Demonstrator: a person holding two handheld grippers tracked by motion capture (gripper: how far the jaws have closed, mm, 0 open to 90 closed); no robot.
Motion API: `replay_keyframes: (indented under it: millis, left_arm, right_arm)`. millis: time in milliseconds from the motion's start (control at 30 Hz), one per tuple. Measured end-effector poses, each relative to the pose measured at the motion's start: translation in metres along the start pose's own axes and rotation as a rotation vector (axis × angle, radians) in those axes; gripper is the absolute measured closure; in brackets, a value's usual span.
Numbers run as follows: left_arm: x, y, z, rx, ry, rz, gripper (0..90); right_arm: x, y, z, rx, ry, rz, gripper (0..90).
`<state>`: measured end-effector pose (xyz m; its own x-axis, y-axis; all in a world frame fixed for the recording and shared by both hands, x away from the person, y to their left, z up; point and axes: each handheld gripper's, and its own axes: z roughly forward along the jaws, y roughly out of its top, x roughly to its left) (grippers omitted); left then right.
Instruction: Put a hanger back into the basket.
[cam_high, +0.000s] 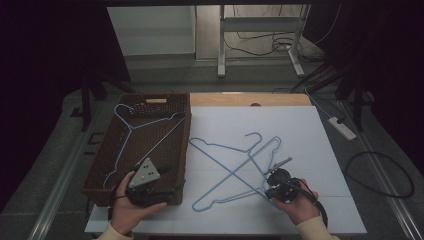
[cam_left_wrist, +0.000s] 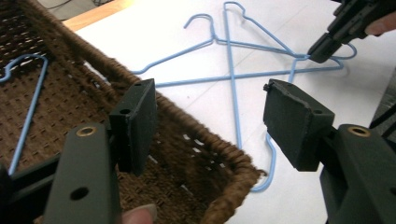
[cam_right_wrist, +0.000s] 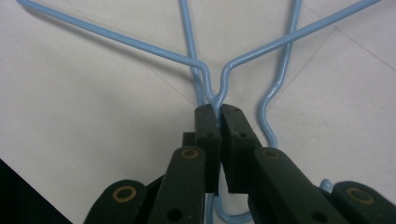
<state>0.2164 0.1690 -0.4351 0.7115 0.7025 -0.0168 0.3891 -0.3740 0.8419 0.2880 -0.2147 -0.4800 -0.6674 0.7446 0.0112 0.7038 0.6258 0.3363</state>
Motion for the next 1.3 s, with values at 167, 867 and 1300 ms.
replay_keyframes:
  millis: [167, 867, 1300]
  left_arm:
    - [-0.009, 0.004, 0.006, 0.012, -0.021, 0.024, 36.5]
    - [-0.048, 0.022, 0.051, 0.096, -0.113, 0.071, 36.3]
    - [-0.070, 0.023, 0.093, 0.184, -0.152, 0.091, 35.7]
  right_arm:
    - [-0.002, 0.000, -0.002, -0.006, 0.007, 0.008, 85.9]
    - [-0.003, 0.000, -0.004, -0.016, 0.015, 0.000, 85.9]
    - [-0.001, 0.001, -0.008, -0.028, 0.021, -0.007, 85.8]
